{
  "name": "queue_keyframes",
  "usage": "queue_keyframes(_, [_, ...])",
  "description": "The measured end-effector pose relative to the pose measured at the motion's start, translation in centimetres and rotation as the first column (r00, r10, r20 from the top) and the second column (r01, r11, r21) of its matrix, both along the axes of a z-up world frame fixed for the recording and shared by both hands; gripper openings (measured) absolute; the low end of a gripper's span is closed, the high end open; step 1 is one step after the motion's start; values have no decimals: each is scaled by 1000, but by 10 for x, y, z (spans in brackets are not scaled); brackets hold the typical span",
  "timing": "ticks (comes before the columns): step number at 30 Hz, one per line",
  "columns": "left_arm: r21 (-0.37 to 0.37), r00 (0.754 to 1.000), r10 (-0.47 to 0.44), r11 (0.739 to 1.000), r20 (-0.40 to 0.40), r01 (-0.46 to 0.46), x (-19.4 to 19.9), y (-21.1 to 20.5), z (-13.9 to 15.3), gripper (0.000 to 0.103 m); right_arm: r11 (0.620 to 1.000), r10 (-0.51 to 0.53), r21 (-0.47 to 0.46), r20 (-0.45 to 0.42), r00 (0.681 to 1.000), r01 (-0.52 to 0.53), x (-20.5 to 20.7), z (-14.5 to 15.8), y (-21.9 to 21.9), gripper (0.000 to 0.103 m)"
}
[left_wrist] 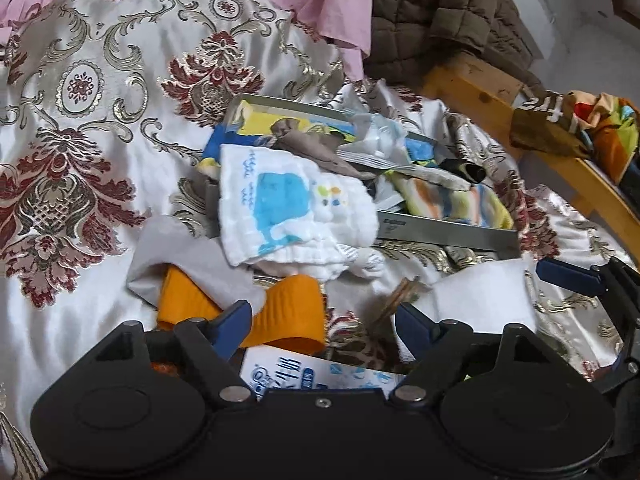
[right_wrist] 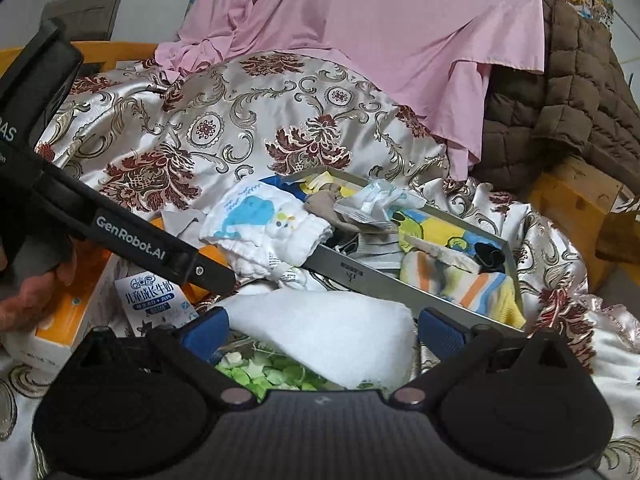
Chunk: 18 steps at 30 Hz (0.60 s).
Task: Organize soft objects
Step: 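Grasp the orange rubber piece with the left tool while the right tool grasps the white cloth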
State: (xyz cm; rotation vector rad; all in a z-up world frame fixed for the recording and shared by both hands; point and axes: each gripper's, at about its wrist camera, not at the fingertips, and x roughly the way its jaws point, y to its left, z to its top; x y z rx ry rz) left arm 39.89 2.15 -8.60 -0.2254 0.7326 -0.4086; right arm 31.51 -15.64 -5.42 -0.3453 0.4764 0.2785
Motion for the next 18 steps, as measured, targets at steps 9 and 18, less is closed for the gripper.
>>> queue_keyframes(9, [57, 1000, -9, 998, -17, 10, 9, -6, -6, 76, 1000, -8, 5, -22, 1000, 8, 7, -5, 3, 102])
queue_keyframes(18, [125, 999, 1, 992, 38, -6, 0, -11, -8, 69, 997, -34, 63, -34, 999, 36, 12, -6, -6, 101])
